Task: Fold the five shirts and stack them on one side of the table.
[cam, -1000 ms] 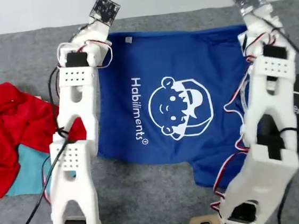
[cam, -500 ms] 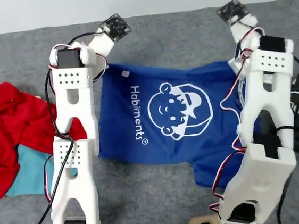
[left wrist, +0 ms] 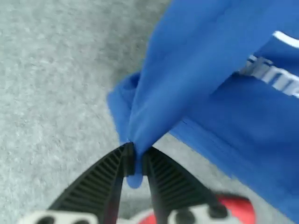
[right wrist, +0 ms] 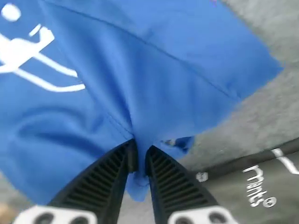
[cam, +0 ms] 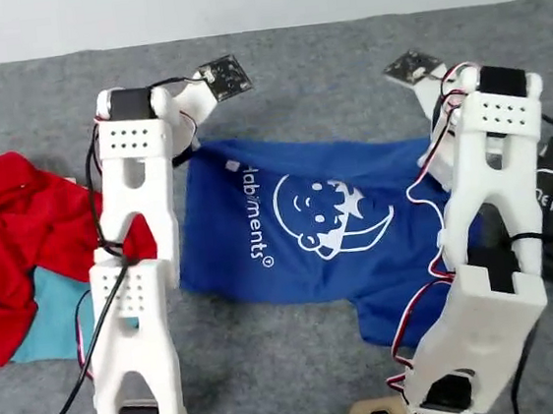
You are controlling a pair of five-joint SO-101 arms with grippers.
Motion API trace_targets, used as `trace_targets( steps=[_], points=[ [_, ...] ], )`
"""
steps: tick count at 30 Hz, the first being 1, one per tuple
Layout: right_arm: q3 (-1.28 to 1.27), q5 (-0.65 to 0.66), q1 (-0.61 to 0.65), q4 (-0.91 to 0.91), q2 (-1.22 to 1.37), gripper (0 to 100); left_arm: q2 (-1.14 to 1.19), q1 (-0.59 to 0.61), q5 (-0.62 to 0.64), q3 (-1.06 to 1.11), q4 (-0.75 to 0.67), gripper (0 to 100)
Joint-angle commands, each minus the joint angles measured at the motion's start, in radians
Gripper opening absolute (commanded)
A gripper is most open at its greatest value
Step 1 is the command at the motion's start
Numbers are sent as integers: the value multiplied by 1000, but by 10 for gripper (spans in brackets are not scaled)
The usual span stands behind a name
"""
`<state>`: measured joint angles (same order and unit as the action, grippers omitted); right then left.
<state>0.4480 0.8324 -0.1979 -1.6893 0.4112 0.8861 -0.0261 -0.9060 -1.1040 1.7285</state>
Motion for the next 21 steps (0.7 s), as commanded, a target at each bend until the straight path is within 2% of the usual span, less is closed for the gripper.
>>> trace_targets(
  steps=[1, 5, 9, 18, 21],
  points=[
    [89, 11, 5, -91, -97, 11, -270, -40, -29, 269, 28, 16],
    [60, 8, -1, -104, -147, 11, -457, -75, -48, 515, 26, 16],
    [5, 9, 5, -104, -196, 11, -551, -91, -52, 651, 26, 16],
    [-222, 40, -4, -105, -314, 11, -580, -58, -57, 725, 26, 16],
    [-325, 92, -28, -104, -387, 11, -582, -29, -68, 737, 26, 16]
  ],
)
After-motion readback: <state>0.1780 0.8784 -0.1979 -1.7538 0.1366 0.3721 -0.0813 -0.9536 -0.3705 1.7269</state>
